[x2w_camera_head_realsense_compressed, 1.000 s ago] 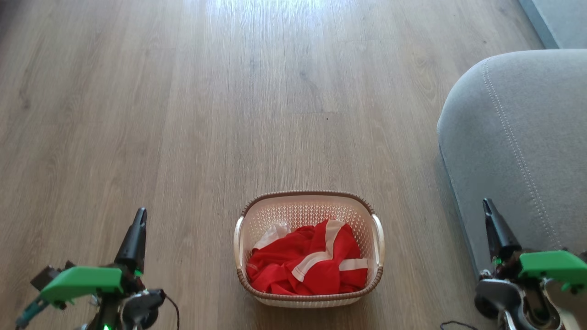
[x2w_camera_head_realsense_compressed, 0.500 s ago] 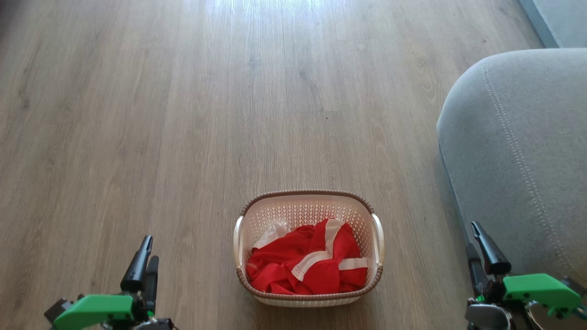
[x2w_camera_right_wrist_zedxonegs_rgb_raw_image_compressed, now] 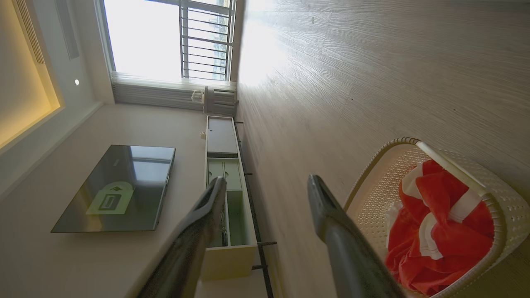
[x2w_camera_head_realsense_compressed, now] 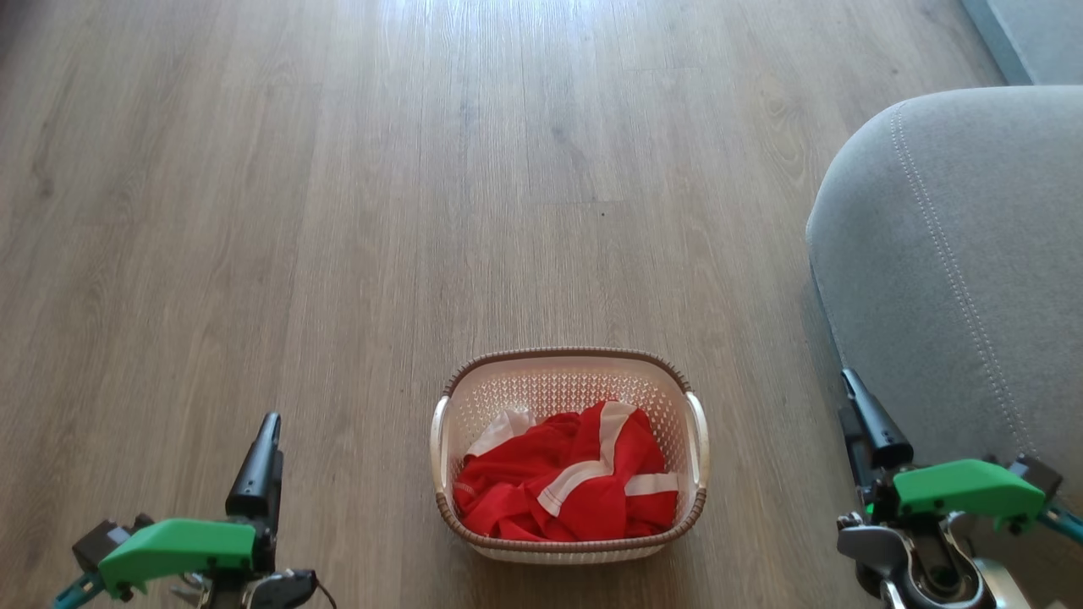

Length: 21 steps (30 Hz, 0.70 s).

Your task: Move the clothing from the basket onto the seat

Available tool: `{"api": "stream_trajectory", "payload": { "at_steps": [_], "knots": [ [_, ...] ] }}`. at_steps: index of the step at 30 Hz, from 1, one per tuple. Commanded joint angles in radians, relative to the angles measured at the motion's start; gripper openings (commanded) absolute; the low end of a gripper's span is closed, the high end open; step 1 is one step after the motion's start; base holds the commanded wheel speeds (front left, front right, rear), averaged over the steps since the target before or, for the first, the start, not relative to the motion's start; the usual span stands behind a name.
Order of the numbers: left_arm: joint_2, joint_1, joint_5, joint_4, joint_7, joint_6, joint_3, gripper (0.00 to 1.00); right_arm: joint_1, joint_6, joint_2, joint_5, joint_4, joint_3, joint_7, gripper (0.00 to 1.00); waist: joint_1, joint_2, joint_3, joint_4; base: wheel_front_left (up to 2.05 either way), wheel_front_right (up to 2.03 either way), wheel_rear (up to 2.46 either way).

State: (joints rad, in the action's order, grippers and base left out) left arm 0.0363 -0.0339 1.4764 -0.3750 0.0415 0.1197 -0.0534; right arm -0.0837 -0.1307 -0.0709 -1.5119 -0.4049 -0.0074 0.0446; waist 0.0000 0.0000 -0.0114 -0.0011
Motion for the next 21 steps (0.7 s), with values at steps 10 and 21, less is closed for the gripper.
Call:
{"api": "stream_trajectory", "payload": {
  "at_steps": [10, 21],
  "knots": [
    [0.023, -0.082, -0.179, 0.038, -0.036, 0.003, -0.003, 1.0, -0.109, 0.0, -0.034, 0.15, 0.016, 0.047, -0.037, 1.0, 0.0, 0.0, -0.005, -0.001, 0.0, 0.0, 0.0],
    [0.029, -0.114, -0.384, 0.047, -0.068, 0.004, 0.004, 1.0, -0.163, 0.0, -0.048, 0.314, 0.005, 0.1, -0.069, 1.0, 0.0, 0.0, -0.011, -0.003, 0.0, 0.0, 0.0]
  ]
}}
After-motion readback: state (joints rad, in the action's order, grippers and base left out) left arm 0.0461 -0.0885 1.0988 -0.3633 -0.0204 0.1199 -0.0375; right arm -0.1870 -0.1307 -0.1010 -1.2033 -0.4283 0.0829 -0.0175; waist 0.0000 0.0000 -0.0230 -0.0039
